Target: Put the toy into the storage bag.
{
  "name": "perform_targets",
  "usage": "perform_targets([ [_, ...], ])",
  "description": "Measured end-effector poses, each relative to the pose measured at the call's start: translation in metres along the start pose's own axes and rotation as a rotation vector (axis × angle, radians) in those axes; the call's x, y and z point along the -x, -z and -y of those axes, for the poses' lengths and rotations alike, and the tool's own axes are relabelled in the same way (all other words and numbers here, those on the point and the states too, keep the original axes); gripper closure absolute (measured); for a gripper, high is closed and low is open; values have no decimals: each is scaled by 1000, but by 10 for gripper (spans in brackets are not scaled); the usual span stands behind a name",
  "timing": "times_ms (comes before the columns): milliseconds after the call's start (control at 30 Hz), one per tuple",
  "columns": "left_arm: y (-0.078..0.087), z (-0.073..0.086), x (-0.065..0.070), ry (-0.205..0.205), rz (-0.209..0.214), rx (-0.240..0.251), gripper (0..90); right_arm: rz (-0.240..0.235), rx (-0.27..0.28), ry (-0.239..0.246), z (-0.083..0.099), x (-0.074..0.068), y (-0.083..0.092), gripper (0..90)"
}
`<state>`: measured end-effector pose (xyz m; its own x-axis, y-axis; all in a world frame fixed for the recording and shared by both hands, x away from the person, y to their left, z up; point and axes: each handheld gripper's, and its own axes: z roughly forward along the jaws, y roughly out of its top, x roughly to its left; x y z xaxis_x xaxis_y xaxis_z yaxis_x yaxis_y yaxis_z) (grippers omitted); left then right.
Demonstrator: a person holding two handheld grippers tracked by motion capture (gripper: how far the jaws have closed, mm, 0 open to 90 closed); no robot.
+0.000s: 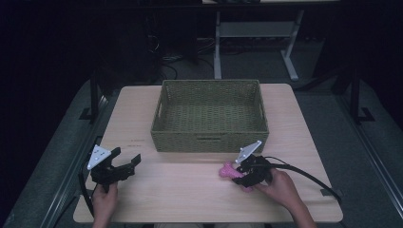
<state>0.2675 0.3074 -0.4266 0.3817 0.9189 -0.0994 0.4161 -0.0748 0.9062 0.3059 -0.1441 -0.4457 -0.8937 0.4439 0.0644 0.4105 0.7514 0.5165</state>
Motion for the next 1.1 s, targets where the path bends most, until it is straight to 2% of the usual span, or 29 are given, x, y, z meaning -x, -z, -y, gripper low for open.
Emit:
perform_targets([
  [333,0,0,-1,-2,0,0,128,-4,-6,-1,-1,1,-1,533],
  [600,1,0,-1,-1,-1,2,128,-18,-11,0,-2,3,0,570],
  [933,1,0,-2,0,-2,2,128,-20,-22,37,-3,5,2,591],
  [1100,2,0,-2,1,-4,4,129,-31,-9,36,-3,6,5,592],
])
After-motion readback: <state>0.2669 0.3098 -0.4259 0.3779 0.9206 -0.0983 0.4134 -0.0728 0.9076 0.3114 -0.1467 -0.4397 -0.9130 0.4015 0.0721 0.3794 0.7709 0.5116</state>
